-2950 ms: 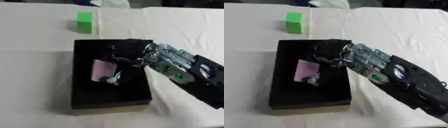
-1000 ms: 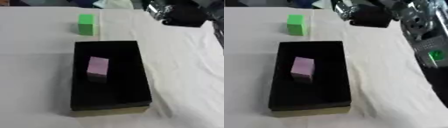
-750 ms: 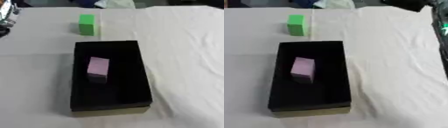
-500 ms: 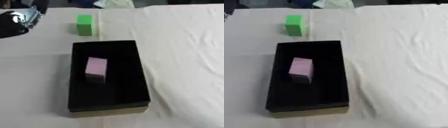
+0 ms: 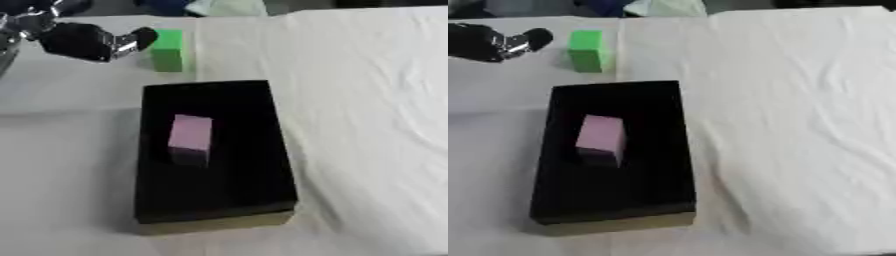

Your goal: Pick up objects on the table and place them in the box.

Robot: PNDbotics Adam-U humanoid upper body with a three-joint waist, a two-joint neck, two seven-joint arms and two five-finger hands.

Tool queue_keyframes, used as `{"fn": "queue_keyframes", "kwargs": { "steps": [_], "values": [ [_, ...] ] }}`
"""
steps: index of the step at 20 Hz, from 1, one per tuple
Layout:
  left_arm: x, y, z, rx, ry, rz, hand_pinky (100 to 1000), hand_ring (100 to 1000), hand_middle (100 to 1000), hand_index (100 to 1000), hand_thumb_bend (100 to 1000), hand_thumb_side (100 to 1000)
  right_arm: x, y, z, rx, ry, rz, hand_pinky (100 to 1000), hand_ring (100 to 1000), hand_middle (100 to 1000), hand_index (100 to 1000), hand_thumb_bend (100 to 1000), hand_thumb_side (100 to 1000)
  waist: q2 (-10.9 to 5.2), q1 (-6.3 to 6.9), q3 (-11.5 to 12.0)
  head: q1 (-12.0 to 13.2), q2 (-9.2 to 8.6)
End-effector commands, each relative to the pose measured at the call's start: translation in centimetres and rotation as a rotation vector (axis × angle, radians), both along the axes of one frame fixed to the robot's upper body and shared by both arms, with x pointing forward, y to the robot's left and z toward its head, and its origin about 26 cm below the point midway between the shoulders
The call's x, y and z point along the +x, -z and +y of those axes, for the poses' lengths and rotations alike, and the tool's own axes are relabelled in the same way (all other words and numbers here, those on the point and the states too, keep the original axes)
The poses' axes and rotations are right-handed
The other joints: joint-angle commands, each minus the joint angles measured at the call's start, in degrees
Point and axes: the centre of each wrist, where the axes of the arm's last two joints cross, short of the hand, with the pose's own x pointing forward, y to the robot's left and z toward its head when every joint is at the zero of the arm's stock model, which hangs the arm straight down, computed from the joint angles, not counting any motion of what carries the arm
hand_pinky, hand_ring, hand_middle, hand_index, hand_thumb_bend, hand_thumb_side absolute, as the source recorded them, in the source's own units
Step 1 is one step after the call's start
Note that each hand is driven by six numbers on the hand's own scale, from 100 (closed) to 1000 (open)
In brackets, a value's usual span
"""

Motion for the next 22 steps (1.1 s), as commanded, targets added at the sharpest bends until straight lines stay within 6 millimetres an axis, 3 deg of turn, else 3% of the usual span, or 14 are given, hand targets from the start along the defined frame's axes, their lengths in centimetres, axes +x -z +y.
{"fn": "queue_keyframes", "kwargs": {
  "steps": [1, 2, 11, 22],
  "values": [
    [1.6, -0.8, 0.6, 0.033, -0.050, 0.029, 815, 834, 840, 906, 535, 1000, -0.5, -0.7, -0.1, -0.003, 0.015, -0.049, 861, 770, 713, 873, 100, 954, -1.46, -0.10, -0.28, 0.30, -0.46],
    [2.1, -0.8, 0.6, 0.039, -0.064, 0.037, 816, 835, 840, 906, 587, 1000, -0.5, -0.7, -0.1, -0.001, 0.017, -0.049, 861, 769, 712, 873, 100, 958, -1.45, -0.11, -0.38, 0.36, -0.59],
    [4.6, 0.0, -0.1, 0.083, -0.126, 0.109, 835, 847, 839, 905, 630, 845, -0.4, -0.3, -0.2, 0.022, 0.034, -0.042, 857, 752, 701, 867, 100, 963, -1.24, 0.22, -1.37, 0.97, -1.27],
    [5.6, 0.1, -0.4, 0.077, -0.205, 0.122, 851, 863, 855, 904, 544, 679, -0.4, 0.1, -0.5, 0.079, 0.052, -0.038, 853, 733, 683, 864, 100, 974, -0.73, 0.80, -2.86, 1.90, -2.22]
  ]
}}
